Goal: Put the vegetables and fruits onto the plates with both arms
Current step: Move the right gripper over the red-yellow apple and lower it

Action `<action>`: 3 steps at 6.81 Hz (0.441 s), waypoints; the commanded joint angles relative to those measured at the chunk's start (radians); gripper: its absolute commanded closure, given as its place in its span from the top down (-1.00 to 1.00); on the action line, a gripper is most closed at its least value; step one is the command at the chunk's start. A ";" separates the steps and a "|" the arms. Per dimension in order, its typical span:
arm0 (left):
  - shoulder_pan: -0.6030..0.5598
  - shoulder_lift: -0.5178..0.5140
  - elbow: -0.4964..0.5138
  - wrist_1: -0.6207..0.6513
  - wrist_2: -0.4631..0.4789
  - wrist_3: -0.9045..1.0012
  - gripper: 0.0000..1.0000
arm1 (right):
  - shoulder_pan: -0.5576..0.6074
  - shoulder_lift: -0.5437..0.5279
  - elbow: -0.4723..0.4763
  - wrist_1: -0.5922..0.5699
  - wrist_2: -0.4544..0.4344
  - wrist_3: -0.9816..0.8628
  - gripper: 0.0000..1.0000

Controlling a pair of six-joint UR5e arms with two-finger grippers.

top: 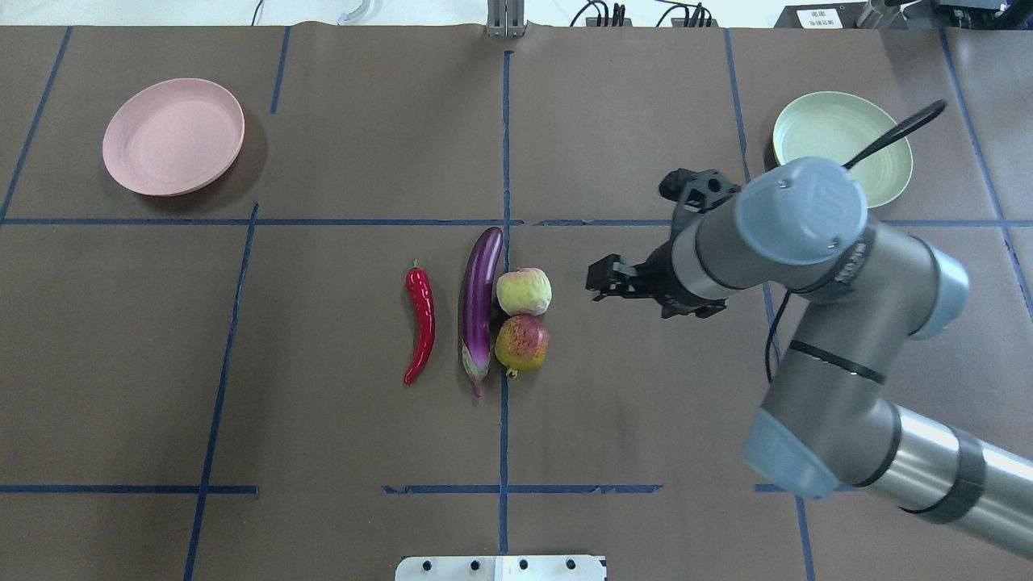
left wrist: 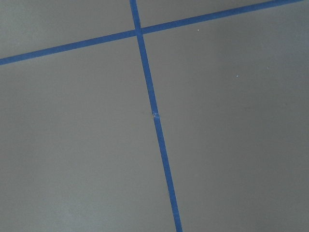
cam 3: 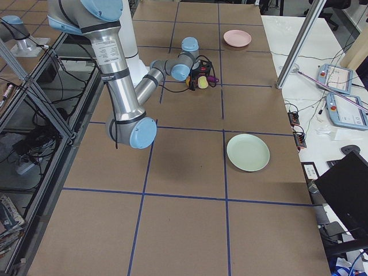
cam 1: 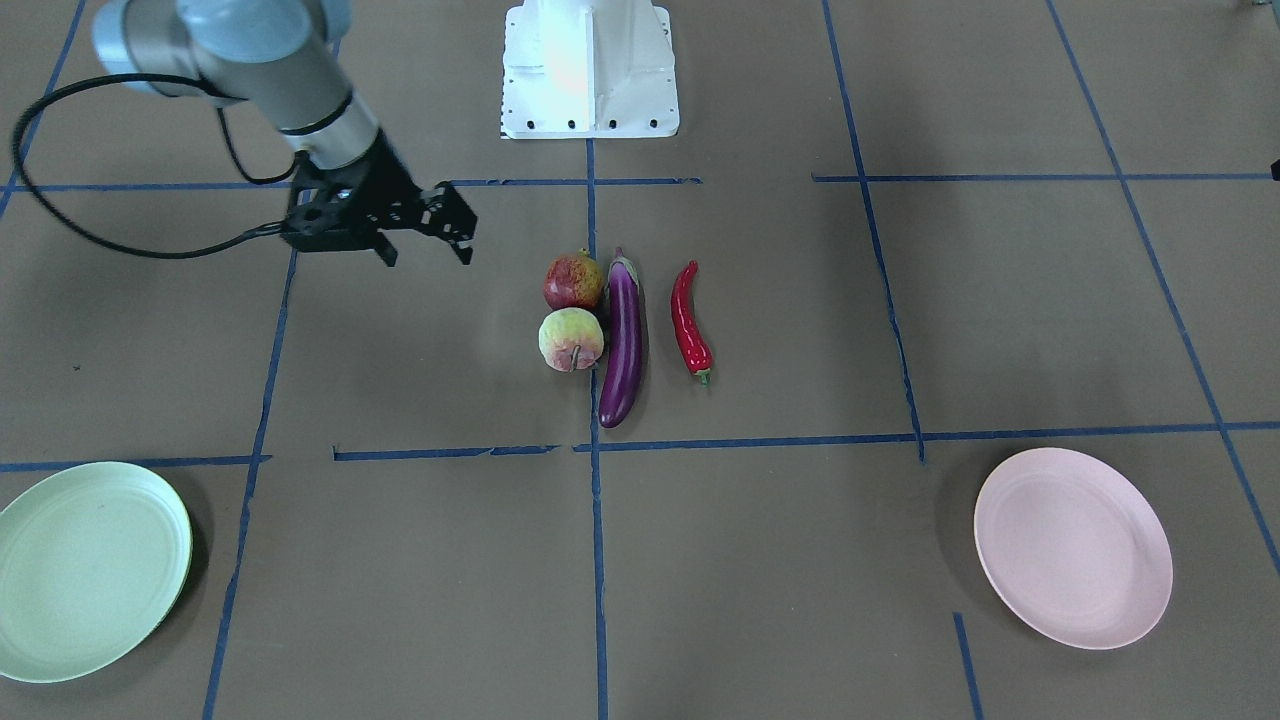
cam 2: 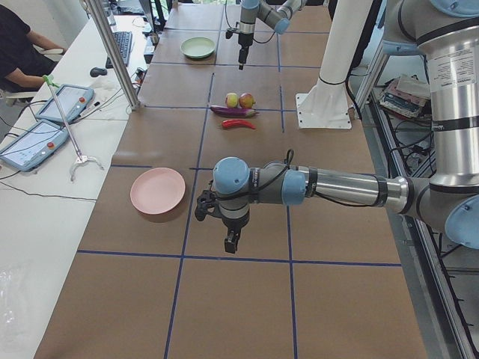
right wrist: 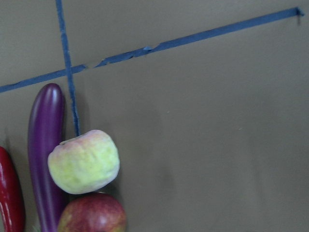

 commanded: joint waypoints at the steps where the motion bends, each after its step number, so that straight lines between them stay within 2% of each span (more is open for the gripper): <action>1: 0.000 0.000 0.008 0.001 -0.001 0.000 1.00 | -0.076 0.243 -0.183 -0.105 -0.104 0.223 0.88; 2: 0.000 0.000 0.008 -0.001 -0.001 0.000 1.00 | -0.093 0.282 -0.252 -0.110 -0.127 0.233 0.88; 3: 0.000 0.000 0.008 -0.001 -0.001 0.000 1.00 | -0.099 0.282 -0.256 -0.135 -0.127 0.231 0.89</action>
